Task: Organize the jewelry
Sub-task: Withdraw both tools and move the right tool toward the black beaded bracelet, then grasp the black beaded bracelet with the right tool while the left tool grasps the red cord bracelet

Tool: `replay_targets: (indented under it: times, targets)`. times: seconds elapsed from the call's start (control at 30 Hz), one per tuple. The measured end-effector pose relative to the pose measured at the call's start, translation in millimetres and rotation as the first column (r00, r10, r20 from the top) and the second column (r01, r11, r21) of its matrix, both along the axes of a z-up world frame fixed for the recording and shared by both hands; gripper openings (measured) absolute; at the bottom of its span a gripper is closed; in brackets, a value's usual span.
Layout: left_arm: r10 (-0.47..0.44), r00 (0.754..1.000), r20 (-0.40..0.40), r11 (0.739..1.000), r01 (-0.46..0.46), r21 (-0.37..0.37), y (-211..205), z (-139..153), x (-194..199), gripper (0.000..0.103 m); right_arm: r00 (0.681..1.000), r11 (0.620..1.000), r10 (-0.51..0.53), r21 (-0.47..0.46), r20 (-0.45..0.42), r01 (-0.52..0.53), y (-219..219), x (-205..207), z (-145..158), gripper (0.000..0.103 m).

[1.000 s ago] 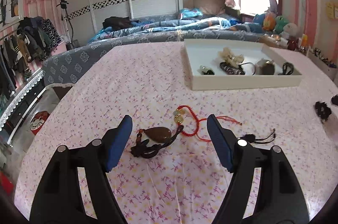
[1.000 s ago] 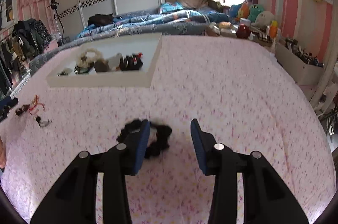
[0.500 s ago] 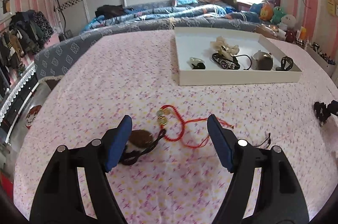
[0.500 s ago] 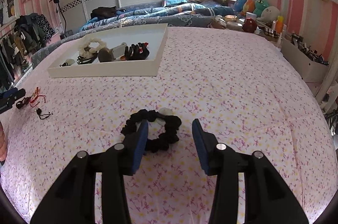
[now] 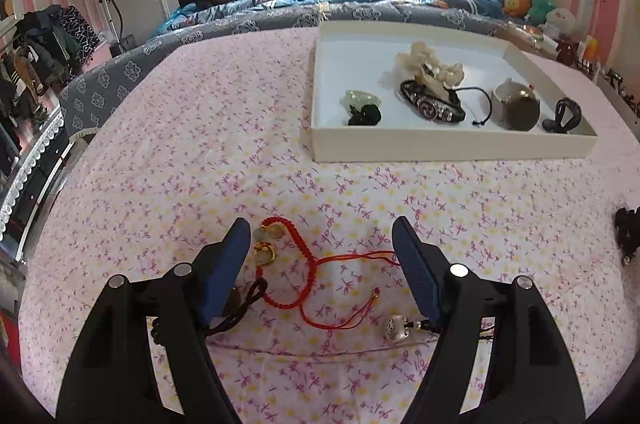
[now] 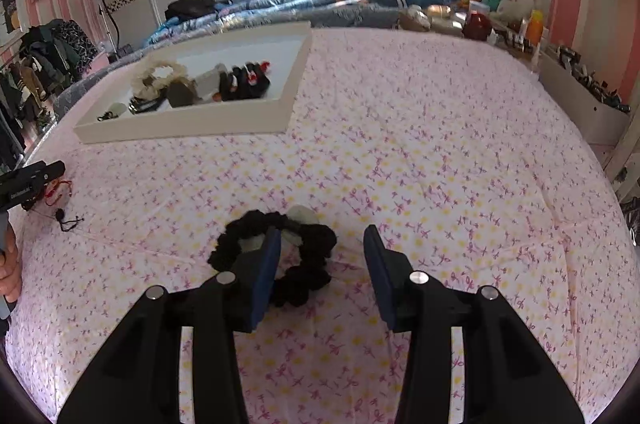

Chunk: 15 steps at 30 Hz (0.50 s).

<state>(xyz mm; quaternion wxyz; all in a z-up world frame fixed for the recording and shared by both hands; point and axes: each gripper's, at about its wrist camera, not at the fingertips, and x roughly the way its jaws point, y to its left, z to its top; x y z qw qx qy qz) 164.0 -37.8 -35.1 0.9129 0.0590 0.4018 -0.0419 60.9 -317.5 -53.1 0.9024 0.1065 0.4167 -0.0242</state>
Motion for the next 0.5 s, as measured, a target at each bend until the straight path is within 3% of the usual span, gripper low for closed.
replay_targets:
  times: [0.37,0.5]
  targets:
    - [-0.028,0.999,-0.045,1.000,0.029,0.005,-6.0,-6.2,11.7,0.072,0.999,0.999,0.033,-0.035,-0.040,-0.034,10.2,4.0,-5.4,0.038]
    - [-0.042,0.995,-0.092,0.999,0.042,-0.002,-8.4,-12.9,18.7,0.057,0.999,0.999,0.033,-0.035,-0.039,-0.034,10.5,4.0,-5.2,0.038]
